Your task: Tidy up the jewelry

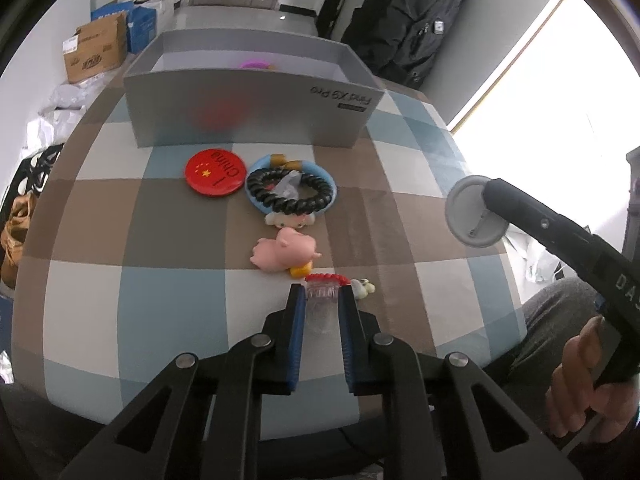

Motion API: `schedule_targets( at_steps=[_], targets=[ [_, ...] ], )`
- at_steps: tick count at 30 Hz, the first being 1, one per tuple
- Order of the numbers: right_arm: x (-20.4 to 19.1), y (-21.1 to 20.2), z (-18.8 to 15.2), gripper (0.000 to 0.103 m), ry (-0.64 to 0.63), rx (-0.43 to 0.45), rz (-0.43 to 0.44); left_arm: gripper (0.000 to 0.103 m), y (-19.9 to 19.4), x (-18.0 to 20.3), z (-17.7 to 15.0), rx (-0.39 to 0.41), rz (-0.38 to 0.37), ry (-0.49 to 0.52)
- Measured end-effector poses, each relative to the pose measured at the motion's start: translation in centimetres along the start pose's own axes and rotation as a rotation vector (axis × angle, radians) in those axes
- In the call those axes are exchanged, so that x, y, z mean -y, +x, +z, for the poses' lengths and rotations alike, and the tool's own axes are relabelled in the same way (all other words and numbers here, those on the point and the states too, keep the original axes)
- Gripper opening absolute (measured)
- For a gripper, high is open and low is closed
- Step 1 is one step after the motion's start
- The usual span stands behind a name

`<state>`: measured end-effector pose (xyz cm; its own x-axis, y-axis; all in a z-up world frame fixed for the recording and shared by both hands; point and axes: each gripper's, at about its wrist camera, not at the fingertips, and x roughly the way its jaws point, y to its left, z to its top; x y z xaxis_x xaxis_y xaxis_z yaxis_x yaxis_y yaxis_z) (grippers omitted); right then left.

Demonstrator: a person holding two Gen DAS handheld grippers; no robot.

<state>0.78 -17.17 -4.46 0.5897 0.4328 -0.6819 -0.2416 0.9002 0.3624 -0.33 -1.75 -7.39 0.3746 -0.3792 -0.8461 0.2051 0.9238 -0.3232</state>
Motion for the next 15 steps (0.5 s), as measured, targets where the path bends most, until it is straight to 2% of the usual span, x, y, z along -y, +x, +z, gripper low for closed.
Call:
schedule_targets(
  at_steps=[15],
  targets=[
    [-0.1,0.0,0.2,0.007,0.0,0.018,-0.004,0.012,-2.2,0.6,1.7,0.068,-0.079,-0.011]
  ],
)
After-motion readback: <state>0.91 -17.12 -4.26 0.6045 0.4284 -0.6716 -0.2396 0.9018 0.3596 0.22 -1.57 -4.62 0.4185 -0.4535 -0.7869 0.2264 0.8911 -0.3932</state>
